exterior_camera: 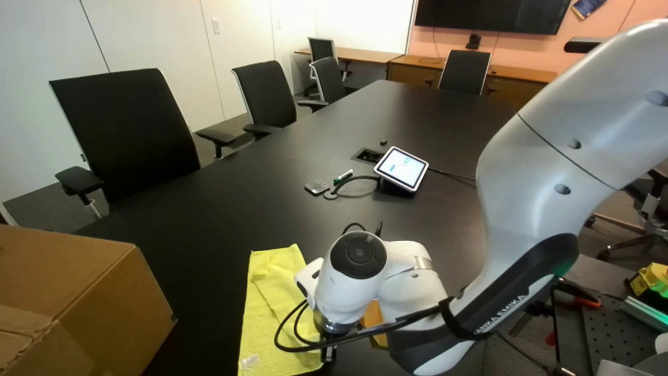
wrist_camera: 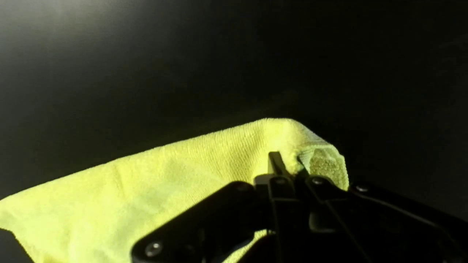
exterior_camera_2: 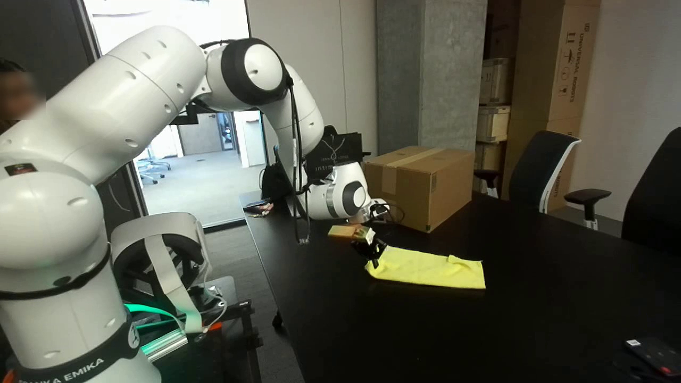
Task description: Fold the cloth in half
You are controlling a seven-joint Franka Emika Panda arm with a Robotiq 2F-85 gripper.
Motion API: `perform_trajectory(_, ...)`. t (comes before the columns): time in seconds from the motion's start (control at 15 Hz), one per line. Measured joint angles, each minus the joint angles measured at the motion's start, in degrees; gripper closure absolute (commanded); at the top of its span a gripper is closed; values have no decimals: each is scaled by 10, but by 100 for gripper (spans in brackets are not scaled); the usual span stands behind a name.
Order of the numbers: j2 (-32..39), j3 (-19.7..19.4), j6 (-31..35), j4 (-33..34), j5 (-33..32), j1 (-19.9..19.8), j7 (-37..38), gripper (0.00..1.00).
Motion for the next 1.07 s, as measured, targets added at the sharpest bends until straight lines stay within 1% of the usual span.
perform_trajectory(0.33,1,11,-12,39,9,-1,2,95)
perform_trajectory(0.6,14,18,-31,87,10,0,5,95)
perform_trajectory(0.8,44,22,-47,137,11,1,14,95)
perform_trajectory(1.07,110,20,-64,221,15,4,44,95)
